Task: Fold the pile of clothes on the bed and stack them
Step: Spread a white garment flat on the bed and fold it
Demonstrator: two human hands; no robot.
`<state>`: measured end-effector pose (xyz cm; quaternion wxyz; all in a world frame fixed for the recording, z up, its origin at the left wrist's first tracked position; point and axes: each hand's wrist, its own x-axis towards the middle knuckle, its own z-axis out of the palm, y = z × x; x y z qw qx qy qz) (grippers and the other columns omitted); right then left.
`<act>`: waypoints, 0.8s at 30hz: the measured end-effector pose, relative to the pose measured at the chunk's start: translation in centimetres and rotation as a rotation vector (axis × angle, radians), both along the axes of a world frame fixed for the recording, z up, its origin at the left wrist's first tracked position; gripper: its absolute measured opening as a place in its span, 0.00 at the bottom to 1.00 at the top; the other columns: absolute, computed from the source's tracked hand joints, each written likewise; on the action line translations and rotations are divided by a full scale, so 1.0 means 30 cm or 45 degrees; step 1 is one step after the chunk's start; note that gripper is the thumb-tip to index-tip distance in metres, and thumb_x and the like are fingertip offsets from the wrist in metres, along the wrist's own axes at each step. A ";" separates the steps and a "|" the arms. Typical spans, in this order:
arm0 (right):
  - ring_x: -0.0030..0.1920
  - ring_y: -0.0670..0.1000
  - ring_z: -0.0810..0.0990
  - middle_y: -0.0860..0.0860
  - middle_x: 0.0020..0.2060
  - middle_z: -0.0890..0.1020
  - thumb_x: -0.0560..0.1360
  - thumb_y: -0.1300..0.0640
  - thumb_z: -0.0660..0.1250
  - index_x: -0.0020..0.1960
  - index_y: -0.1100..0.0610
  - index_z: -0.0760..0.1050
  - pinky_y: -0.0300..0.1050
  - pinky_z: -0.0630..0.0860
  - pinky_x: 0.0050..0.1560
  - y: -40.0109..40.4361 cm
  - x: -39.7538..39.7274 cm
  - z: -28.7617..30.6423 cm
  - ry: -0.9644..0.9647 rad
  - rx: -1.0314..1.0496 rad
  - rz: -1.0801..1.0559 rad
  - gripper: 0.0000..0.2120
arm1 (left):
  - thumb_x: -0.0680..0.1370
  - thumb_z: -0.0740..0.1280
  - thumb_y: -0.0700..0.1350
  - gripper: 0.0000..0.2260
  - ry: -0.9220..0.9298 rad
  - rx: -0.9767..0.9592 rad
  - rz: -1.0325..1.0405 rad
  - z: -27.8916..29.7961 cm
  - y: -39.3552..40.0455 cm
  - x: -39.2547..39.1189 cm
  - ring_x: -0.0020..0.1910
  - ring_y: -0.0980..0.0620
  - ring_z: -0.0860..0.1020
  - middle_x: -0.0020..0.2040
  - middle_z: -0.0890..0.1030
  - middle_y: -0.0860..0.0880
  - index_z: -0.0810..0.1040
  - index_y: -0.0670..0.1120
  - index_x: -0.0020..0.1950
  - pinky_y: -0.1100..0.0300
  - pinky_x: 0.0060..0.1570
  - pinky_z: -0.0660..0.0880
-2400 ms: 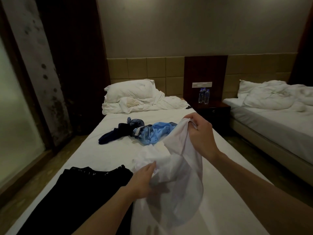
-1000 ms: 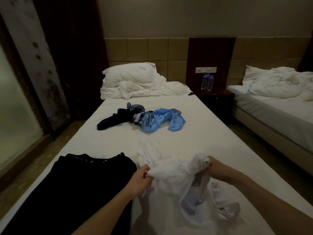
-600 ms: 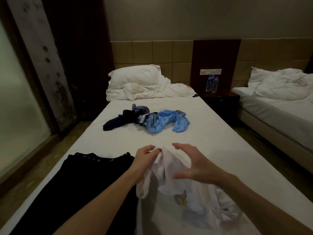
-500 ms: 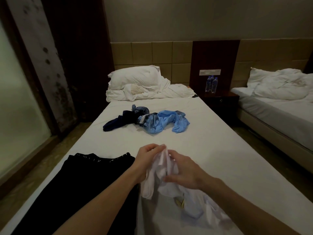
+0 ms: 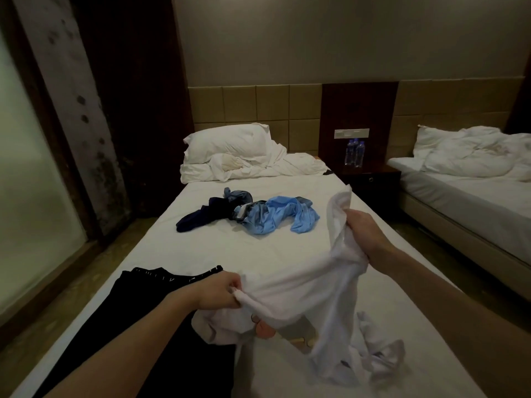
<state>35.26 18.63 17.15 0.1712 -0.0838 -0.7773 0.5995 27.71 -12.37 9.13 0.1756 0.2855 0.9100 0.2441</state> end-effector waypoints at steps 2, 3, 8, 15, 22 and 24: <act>0.43 0.49 0.78 0.51 0.42 0.79 0.80 0.47 0.64 0.46 0.56 0.75 0.46 0.75 0.46 0.005 0.001 -0.006 -0.064 0.111 0.036 0.12 | 0.64 0.67 0.50 0.07 0.011 0.069 0.008 0.015 0.004 0.004 0.35 0.59 0.69 0.34 0.72 0.54 0.71 0.51 0.34 0.61 0.37 0.65; 0.45 0.51 0.79 0.51 0.43 0.80 0.78 0.47 0.66 0.47 0.56 0.76 0.48 0.76 0.47 0.014 -0.002 -0.023 -0.105 0.212 0.033 0.12 | 0.63 0.66 0.51 0.07 0.044 0.143 0.019 0.024 0.007 0.009 0.34 0.59 0.68 0.33 0.71 0.53 0.70 0.50 0.33 0.60 0.36 0.64; 0.51 0.57 0.77 0.55 0.48 0.78 0.63 0.44 0.60 0.50 0.57 0.76 0.52 0.74 0.53 0.010 0.038 -0.143 -0.433 0.844 0.047 0.22 | 0.67 0.70 0.38 0.09 0.233 0.551 0.012 0.059 0.032 0.039 0.40 0.58 0.74 0.42 0.79 0.50 0.75 0.48 0.43 0.59 0.42 0.70; 0.59 0.45 0.76 0.44 0.63 0.77 0.73 0.44 0.71 0.70 0.45 0.69 0.46 0.74 0.62 -0.205 0.018 -0.214 -0.233 0.792 0.648 0.27 | 0.73 0.70 0.35 0.14 0.339 0.504 -0.208 0.143 0.175 0.124 0.43 0.62 0.76 0.47 0.79 0.56 0.74 0.49 0.54 0.68 0.43 0.72; 0.40 0.40 0.74 0.44 0.38 0.77 0.77 0.53 0.69 0.44 0.53 0.75 0.32 0.69 0.42 -0.170 0.011 -0.079 0.220 0.788 0.252 0.06 | 0.71 0.72 0.49 0.24 0.473 -0.224 0.021 0.122 0.078 0.093 0.53 0.45 0.77 0.54 0.79 0.50 0.65 0.55 0.62 0.51 0.50 0.75; 0.40 0.40 0.74 0.44 0.38 0.76 0.75 0.57 0.72 0.44 0.54 0.73 0.31 0.68 0.40 -0.154 0.026 -0.030 0.316 0.805 0.219 0.08 | 0.70 0.70 0.46 0.14 0.503 -0.277 0.104 0.093 0.043 0.087 0.47 0.45 0.76 0.45 0.77 0.51 0.68 0.53 0.51 0.54 0.42 0.71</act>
